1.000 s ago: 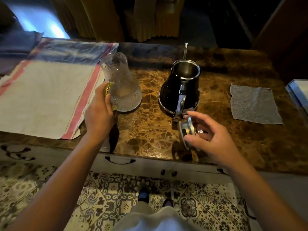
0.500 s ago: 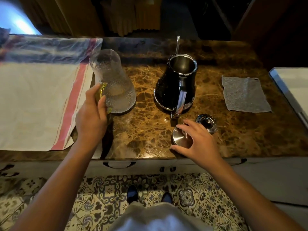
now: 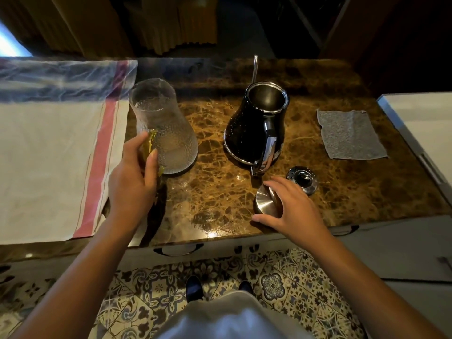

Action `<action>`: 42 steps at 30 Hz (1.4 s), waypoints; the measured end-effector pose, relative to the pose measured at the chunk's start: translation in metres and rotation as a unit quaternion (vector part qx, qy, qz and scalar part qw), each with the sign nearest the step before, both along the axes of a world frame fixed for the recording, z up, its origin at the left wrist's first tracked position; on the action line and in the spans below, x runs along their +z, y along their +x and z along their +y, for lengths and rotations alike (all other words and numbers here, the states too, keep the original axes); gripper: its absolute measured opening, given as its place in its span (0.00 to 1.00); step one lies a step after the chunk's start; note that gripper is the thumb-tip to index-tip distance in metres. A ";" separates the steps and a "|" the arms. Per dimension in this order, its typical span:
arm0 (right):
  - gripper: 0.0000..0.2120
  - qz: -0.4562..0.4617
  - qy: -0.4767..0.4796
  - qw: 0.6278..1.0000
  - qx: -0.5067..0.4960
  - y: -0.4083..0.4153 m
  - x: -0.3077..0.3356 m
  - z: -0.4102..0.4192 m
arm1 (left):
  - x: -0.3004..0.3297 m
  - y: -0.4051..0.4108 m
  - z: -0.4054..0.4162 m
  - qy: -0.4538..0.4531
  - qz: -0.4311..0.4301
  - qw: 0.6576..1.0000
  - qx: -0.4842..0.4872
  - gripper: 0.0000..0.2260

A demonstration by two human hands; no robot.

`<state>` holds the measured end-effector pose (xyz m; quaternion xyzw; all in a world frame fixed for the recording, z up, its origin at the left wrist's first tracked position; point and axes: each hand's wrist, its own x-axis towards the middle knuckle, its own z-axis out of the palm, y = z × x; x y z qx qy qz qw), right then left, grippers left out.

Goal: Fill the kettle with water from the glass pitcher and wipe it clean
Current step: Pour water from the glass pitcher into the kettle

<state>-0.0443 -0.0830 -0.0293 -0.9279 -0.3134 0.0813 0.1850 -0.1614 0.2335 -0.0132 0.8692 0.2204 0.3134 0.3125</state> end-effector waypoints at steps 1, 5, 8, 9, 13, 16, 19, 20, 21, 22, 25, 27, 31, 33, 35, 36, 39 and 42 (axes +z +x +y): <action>0.44 0.018 0.004 1.000 -0.002 0.000 0.003 0.000 | 0.000 0.000 0.001 0.001 -0.002 1.000 -0.001 0.18; 0.43 0.048 0.032 0.998 -0.011 0.002 0.020 0.000 | -0.001 -0.001 -0.002 -0.010 -0.014 1.000 0.001 0.18; 0.35 0.026 0.085 0.996 -0.022 0.006 0.038 0.004 | 0.001 -0.002 -0.003 -0.045 -0.027 0.998 -0.017 0.18; 0.31 0.016 0.113 0.993 -0.033 0.008 0.045 0.006 | 0.003 -0.002 -0.002 -0.070 -0.025 0.997 -0.026 0.18; 0.17 0.014 0.259 0.960 -0.103 0.016 0.068 0.020 | 0.013 -0.003 0.001 -0.117 -0.012 0.993 -0.028 0.16; 0.14 0.073 0.313 0.936 -0.143 0.023 0.072 0.037 | 0.015 -0.003 -0.004 -0.157 -0.030 0.987 -0.016 0.16; 0.13 0.112 0.343 0.915 -0.181 0.025 0.066 0.051 | 0.017 0.000 -0.009 -0.274 -0.043 0.960 -0.033 0.11; 0.14 0.130 0.348 0.908 -0.191 0.025 0.062 0.055 | 0.018 0.002 -0.010 -0.296 -0.041 0.954 -0.038 0.09; 0.16 0.151 0.355 0.901 -0.198 0.026 0.059 0.059 | 0.020 0.003 -0.011 -0.306 -0.040 0.950 -0.038 0.08; 0.18 0.174 0.368 0.890 -0.204 0.027 0.057 0.063 | 0.022 0.005 -0.010 -0.312 -0.037 0.949 -0.037 0.07; 0.20 0.240 0.426 0.847 -0.211 0.033 0.054 0.074 | 0.027 0.013 -0.009 -0.327 -0.032 0.944 -0.032 0.12; 0.21 0.284 0.465 0.811 -0.211 0.036 0.052 0.081 | 0.028 0.017 -0.009 -0.355 -0.039 0.933 -0.038 0.14; 0.21 0.314 0.490 0.784 -0.216 0.040 0.046 0.087 | 0.025 0.019 -0.007 -0.371 -0.040 0.927 -0.050 0.17; 0.20 0.318 0.490 0.785 -0.205 0.041 0.045 0.090 | 0.024 0.021 -0.006 -0.398 -0.048 0.915 -0.052 0.17; 0.21 0.323 0.490 0.787 -0.191 0.042 0.046 0.093 | 0.024 0.023 -0.004 -0.418 -0.051 0.905 -0.054 0.18; 0.21 0.319 0.486 0.792 -0.188 0.043 0.047 0.094 | 0.023 0.025 -0.002 -0.423 -0.052 0.903 -0.054 0.19; 0.24 0.295 0.476 0.806 -0.191 0.043 0.049 0.097 | 0.021 0.029 -0.001 -0.432 -0.057 0.899 -0.054 0.20; 0.24 0.290 0.477 0.809 -0.186 0.044 0.048 0.096 | 0.025 0.034 -0.001 -0.452 -0.049 0.889 -0.055 0.21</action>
